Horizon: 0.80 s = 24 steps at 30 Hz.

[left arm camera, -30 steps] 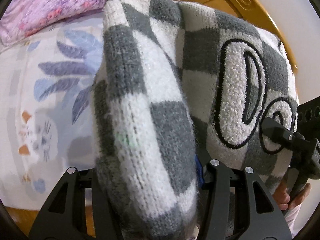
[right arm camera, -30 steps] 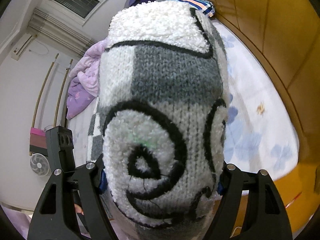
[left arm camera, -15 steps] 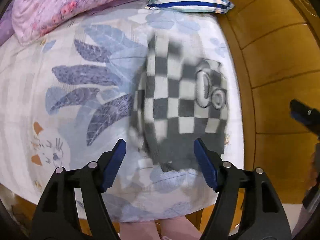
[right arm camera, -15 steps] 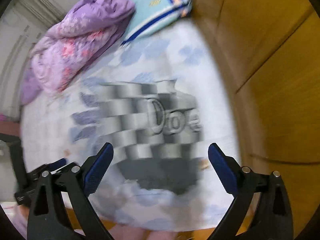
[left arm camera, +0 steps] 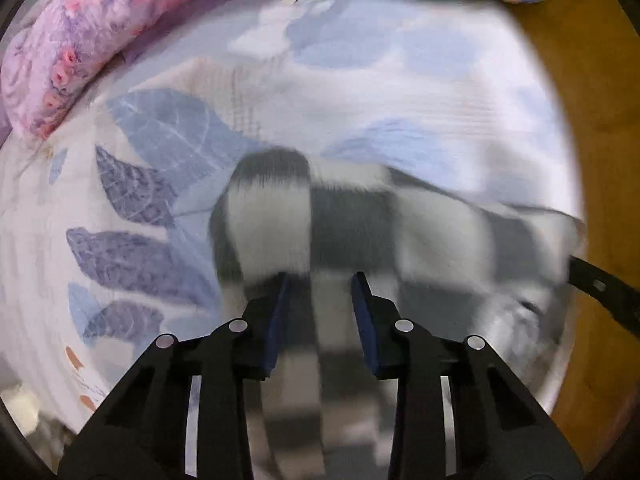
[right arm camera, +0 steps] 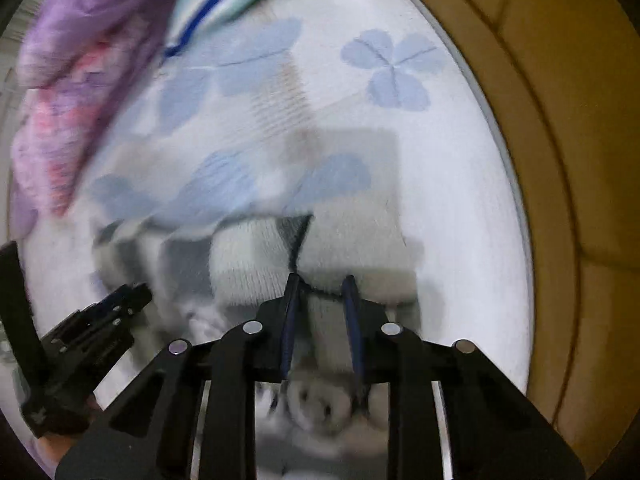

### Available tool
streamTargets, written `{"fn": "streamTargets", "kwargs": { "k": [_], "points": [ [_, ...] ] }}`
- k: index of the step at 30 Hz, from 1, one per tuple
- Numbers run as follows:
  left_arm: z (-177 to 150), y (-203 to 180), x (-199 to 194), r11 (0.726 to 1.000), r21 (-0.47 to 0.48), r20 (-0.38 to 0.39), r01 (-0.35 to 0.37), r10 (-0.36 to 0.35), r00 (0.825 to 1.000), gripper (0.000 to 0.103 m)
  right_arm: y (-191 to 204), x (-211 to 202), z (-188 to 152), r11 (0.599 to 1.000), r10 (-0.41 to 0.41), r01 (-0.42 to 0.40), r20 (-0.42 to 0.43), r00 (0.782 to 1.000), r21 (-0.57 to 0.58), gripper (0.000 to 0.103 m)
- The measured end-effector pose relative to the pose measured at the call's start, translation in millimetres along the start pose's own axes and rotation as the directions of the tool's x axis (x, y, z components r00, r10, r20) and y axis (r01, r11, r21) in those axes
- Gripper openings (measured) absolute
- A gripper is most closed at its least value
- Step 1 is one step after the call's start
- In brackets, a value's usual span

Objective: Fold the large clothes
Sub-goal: 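Carry the checkered bundle with both tools and lower it onto the bed, then open both tools and release the folded bundle on the bed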

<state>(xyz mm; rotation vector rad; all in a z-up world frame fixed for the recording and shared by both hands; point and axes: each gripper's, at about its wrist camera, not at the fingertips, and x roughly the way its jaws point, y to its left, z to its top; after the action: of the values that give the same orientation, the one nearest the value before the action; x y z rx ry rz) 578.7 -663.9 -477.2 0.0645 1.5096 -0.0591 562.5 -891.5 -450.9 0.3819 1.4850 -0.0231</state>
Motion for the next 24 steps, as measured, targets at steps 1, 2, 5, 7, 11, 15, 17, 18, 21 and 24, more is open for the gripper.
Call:
{"fn": "streamTargets", "kwargs": {
  "k": [1,2,5,7,11,15,17,18,21,24],
  "points": [
    [6.4,-0.6,12.5,1.0,-0.007,-0.009,-0.016,0.016,1.0,0.037,0.6,9.1,1.8,1.0,0.001,-0.001,0.022,1.0,0.003,0.02],
    [16.8,-3.1,22.4,0.999,0.003,0.029,-0.053,0.053,0.998,0.039,4.1,16.2,6.4,1.0,-0.001,0.002,0.066,0.998,-0.008,0.019],
    [34.7,2.7,31.0,0.999,0.011,0.035,-0.035,0.035,0.999,0.04,18.8,24.5,14.2,0.995,-0.059,0.07,0.137,0.989,-0.073,0.019],
    [38.3,22.6,24.9,0.998,-0.046,-0.004,0.05,-0.05,0.999,0.04,19.2,23.7,17.9,0.996,-0.064,0.071,0.117,0.991,-0.053,0.02],
    [5.2,39.5,-5.3,0.991,-0.06,-0.002,0.122,-0.123,0.992,0.039,4.2,-1.4,0.9,0.999,-0.018,0.017,0.034,0.999,0.027,0.022],
    [-65.2,36.1,-7.3,0.997,0.009,-0.06,0.082,-0.081,0.995,0.039,-9.2,-20.4,-49.6,1.0,0.008,-0.008,0.011,1.0,-0.004,0.03],
    [-105.4,38.5,1.0,0.999,0.021,-0.095,0.049,-0.046,0.994,0.039,-12.1,-21.9,-82.0,0.999,0.024,-0.023,0.019,1.0,-0.033,0.03],
    [-120.9,41.0,2.5,0.999,0.016,-0.094,0.042,-0.04,0.995,0.039,-10.9,-19.9,-100.5,0.998,0.016,-0.015,0.016,1.0,-0.061,0.03],
    [-158.4,55.6,6.3,0.997,-0.037,-0.112,0.065,-0.069,0.991,0.039,-11.7,-6.6,-146.9,0.998,-0.022,0.02,-0.031,0.999,-0.061,0.03],
    [-178.0,75.6,13.4,0.982,-0.15,-0.12,0.117,-0.136,0.983,0.039,-26.7,26.4,-188.7,0.996,0.047,-0.035,-0.138,0.989,0.087,0.031]
  ]
}}
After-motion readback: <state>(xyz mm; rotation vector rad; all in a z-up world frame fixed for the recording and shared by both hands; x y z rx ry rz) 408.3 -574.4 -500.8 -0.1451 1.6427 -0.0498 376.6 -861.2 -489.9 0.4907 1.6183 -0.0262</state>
